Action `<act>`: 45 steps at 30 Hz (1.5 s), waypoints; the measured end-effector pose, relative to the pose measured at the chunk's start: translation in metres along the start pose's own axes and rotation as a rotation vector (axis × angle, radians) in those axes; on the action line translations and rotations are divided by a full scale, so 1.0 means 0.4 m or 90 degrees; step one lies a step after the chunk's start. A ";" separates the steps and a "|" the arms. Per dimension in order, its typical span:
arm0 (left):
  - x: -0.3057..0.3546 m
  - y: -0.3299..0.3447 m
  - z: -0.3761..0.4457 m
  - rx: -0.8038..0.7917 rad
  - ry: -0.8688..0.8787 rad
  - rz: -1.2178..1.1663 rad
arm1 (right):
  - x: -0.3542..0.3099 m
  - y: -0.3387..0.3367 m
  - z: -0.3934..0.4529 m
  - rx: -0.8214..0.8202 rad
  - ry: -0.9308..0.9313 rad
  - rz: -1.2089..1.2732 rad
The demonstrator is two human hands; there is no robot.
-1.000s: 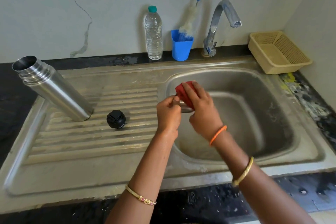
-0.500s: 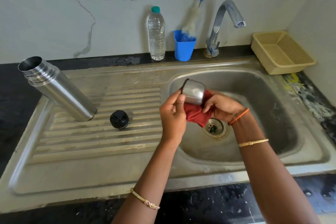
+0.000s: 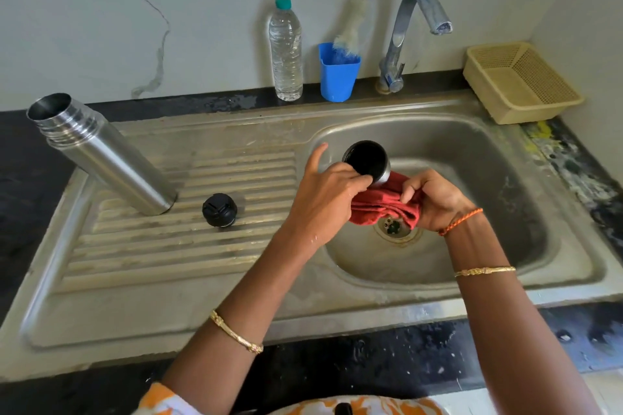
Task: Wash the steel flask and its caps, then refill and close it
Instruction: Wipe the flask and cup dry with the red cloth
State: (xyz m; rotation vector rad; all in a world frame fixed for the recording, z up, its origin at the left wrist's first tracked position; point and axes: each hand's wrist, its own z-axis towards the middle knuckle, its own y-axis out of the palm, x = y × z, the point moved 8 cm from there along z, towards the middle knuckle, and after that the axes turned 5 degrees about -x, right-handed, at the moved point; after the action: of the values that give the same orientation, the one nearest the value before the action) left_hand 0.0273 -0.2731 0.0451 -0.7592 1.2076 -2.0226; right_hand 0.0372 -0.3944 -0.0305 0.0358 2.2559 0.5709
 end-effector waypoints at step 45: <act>-0.569 -0.090 -0.240 -0.292 -0.460 0.120 | 0.067 0.306 0.198 0.159 -0.174 0.011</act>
State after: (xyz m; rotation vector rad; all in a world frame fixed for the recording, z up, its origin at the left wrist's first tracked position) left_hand 0.0874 -0.0342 0.0054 -1.3839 1.2306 -1.1449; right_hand 0.0566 -0.2481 -0.0451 0.2433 2.0469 0.2714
